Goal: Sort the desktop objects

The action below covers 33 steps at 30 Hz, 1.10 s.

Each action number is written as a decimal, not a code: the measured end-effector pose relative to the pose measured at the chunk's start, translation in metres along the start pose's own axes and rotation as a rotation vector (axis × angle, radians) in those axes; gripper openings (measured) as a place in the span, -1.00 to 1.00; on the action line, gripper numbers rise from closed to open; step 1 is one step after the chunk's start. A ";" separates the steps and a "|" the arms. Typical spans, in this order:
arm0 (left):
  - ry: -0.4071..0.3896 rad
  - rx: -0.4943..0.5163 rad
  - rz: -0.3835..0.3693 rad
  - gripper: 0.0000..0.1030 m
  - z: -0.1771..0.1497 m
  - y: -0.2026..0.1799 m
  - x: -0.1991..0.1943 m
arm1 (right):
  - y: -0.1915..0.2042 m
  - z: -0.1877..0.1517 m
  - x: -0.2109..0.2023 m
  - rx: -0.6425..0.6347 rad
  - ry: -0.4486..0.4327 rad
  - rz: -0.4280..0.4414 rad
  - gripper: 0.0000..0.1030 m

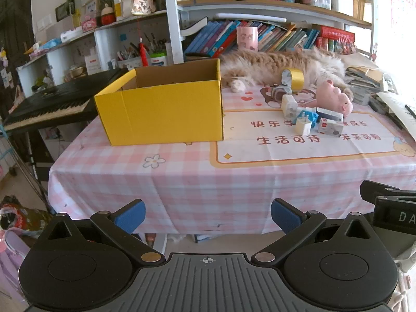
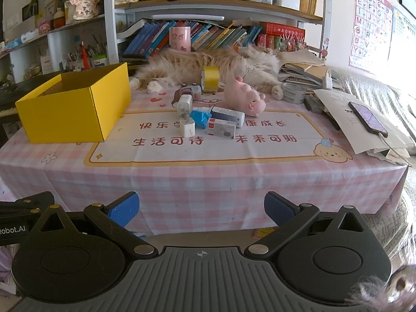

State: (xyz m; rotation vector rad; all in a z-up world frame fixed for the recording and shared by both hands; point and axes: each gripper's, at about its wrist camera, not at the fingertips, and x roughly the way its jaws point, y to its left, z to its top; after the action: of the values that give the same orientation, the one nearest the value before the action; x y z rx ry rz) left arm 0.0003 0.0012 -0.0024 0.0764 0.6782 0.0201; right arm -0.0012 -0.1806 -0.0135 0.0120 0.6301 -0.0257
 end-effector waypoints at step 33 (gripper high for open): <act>0.007 0.017 -0.021 1.00 0.002 0.001 0.003 | 0.002 0.003 0.000 0.001 0.005 -0.006 1.00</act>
State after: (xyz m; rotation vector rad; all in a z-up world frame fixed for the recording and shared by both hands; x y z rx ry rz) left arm 0.0037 0.0020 -0.0022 0.0858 0.6866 -0.0053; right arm 0.0004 -0.1790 -0.0113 0.0111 0.6348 -0.0320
